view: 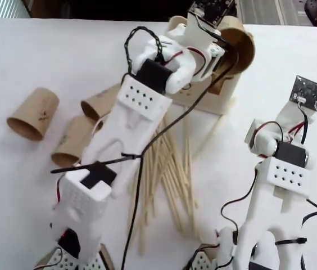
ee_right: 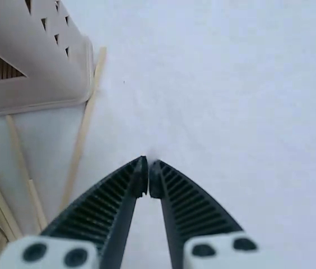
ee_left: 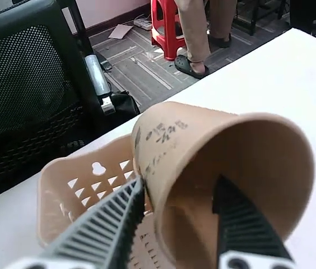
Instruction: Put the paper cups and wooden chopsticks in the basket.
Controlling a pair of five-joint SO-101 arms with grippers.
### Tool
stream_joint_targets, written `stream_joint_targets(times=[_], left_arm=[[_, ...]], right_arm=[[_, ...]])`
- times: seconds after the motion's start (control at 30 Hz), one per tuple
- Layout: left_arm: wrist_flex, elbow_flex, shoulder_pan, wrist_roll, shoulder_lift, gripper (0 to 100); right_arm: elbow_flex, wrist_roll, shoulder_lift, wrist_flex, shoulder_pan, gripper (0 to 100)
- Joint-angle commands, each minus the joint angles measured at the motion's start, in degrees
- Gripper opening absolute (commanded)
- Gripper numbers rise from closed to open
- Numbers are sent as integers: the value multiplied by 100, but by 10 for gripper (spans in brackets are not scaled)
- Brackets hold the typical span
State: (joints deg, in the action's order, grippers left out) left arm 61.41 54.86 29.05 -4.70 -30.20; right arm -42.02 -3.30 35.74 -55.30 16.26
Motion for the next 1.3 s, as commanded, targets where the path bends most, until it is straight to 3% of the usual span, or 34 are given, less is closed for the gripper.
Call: stream_joint_targets(times=[0.0, 0.4, 0.57, 0.8, 0.97, 1.1, 1.27], left_arm=[[-325, 325, -84, 88, 391, 211], [-738, 1020, -163, 475, 391, 211], [-440, 1310, -233, 466, 356, 211], [-62, 633, -224, 466, 374, 211], [976, 1081, -4, 448, 409, 214], [1837, 1960, 435, -35, 365, 214], [2347, 2171, 699, -132, 338, 214]], right_arm=[[35, 9, 127, 66, -66, 22], [35, 9, 127, 66, -66, 22], [35, 9, 127, 75, -66, 23], [35, 9, 127, 75, -66, 23], [35, 9, 127, 75, -66, 23], [35, 9, 127, 75, -66, 23], [35, 9, 127, 75, -66, 23]])
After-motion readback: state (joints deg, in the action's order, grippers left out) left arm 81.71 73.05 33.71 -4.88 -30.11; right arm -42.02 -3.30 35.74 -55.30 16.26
